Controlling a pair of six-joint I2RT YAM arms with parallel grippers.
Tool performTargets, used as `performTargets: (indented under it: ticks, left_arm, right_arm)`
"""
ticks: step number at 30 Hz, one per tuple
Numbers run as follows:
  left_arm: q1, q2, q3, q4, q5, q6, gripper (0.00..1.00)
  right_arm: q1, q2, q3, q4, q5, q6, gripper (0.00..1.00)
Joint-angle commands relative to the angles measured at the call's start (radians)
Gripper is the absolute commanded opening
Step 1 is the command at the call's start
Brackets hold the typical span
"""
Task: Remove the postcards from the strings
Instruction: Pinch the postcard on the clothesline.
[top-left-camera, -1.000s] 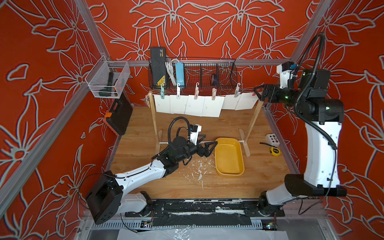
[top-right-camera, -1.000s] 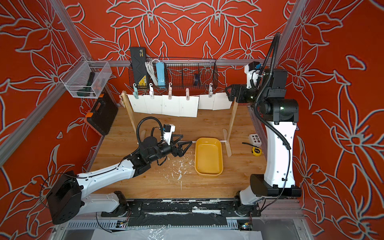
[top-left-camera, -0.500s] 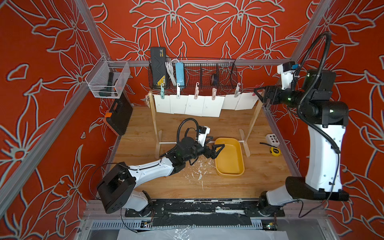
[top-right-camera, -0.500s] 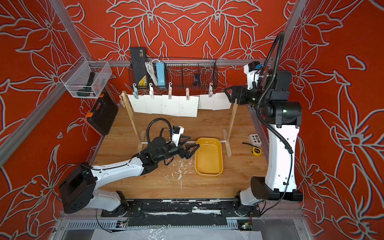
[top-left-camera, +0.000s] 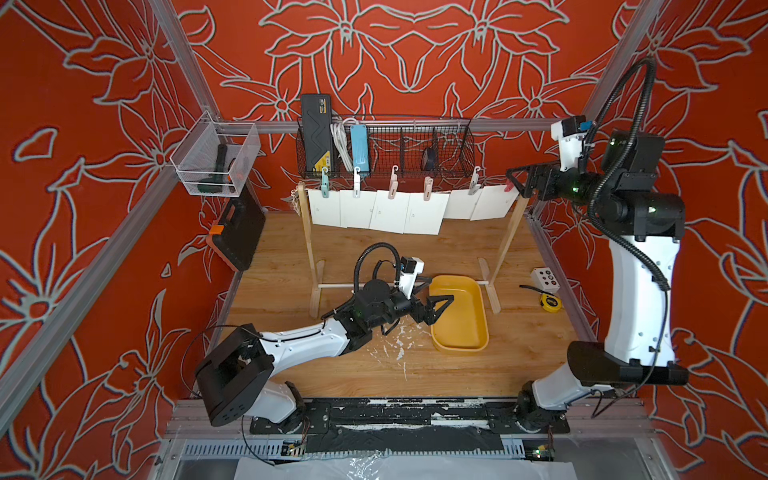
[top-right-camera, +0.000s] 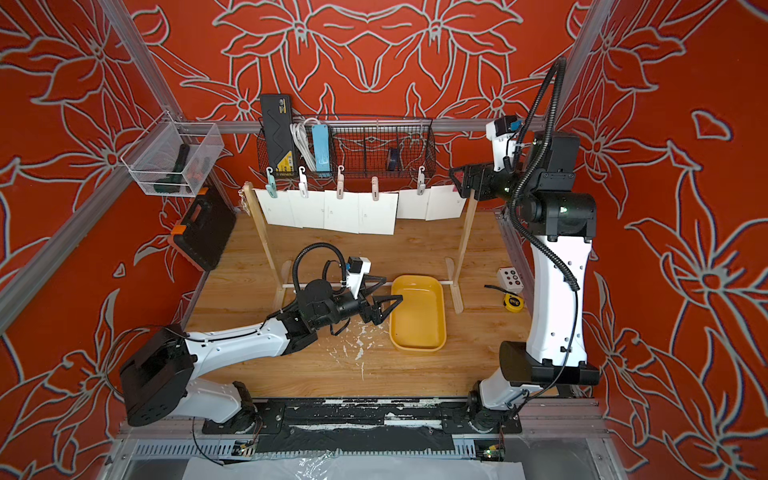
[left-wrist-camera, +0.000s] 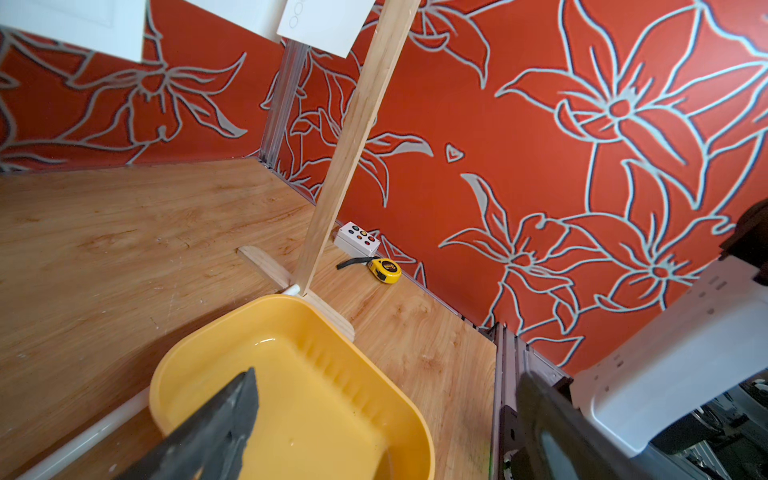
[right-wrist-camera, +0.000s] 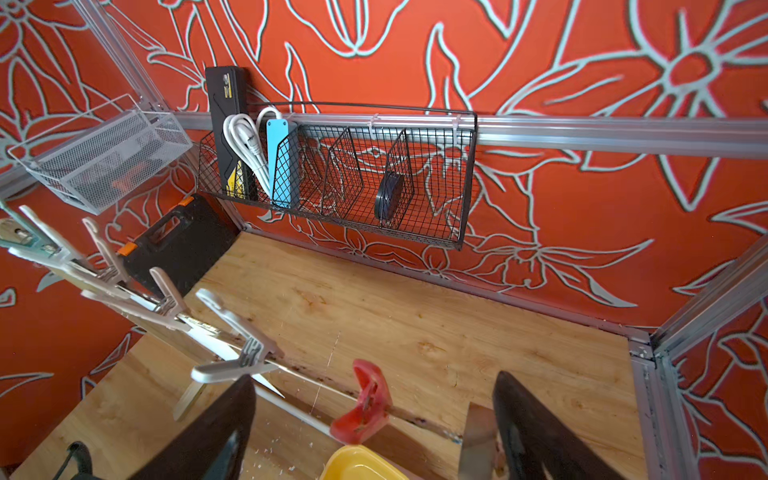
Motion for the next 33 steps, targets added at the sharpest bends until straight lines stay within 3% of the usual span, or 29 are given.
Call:
performTargets:
  ticks: [1, 10, 18, 33]
  left_arm:
    - [-0.004, 0.017, -0.001, 0.069, 0.025, 0.007, 0.95]
    - [-0.01, 0.099, -0.02, 0.26, 0.064, 0.011, 0.95]
    - [-0.03, 0.123, 0.041, 0.176, 0.092, 0.086, 0.95]
    - [-0.033, 0.216, 0.124, 0.169, 0.11, 0.092, 0.96]
  right_arm:
    - [-0.036, -0.062, -0.092, 0.124, -0.098, 0.046, 0.92]
    - [-0.163, 0.025, 0.042, 0.075, -0.355, -0.113, 0.88]
    - [-0.192, 0.167, 0.22, 0.024, -0.649, -0.182, 0.83]
    - [-0.196, 0.247, 0.162, 0.008, -0.815, -0.301, 0.81]
